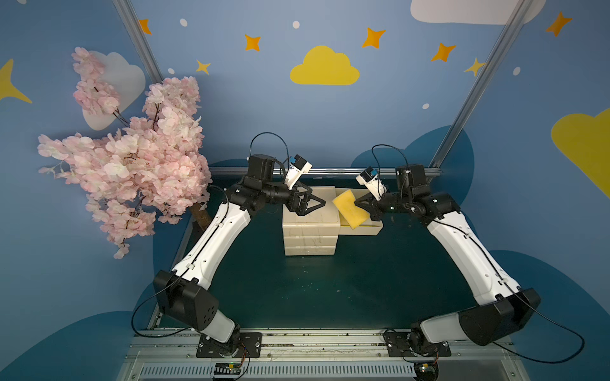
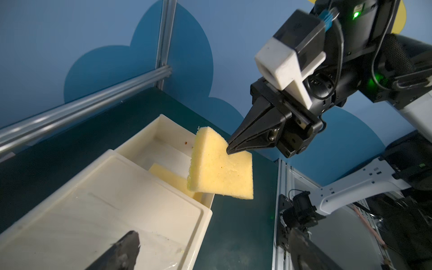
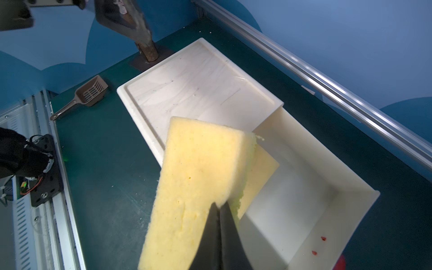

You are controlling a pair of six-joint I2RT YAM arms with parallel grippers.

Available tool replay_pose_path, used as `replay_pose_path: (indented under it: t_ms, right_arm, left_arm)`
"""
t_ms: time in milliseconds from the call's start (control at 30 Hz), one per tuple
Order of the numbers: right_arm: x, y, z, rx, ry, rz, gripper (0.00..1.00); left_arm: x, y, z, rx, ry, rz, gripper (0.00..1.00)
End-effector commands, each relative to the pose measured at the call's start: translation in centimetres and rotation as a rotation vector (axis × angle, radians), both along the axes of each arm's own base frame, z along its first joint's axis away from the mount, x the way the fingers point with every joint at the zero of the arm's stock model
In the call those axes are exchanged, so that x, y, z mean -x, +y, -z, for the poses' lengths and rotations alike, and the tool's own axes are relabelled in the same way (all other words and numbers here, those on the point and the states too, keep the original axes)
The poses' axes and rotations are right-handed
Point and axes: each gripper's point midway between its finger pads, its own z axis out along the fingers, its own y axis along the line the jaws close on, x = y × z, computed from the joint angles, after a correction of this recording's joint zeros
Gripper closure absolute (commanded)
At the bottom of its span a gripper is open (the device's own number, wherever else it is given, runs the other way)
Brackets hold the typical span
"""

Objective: Take the sponge out of the drawer
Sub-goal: Pick up the sponge from the drawer.

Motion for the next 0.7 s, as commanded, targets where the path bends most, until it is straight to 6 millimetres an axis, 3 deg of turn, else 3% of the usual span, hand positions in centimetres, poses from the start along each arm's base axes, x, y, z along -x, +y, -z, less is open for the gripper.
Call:
replay_pose_path:
  t_ms: [0, 467, 667]
  right_arm:
    - [1.7, 1.4, -0.5, -0.008, 0.012, -0.093, 1.0]
    - [3.5, 3.8, -0.4, 0.02, 0.036, -0.197, 1.0]
    - [3.8, 4.3, -0.8, 0.022, 0.026, -0.219, 1.0]
  left_arm:
    - [1.6, -0.1, 0.7, -0.007, 0.07, 0.082, 0.01]
    - [1.3, -0.8, 2.6, -0.015, 0.121, 0.125, 0.03]
    - [1.4, -1.2, 3.4, -0.049, 0.172, 0.146, 0.12]
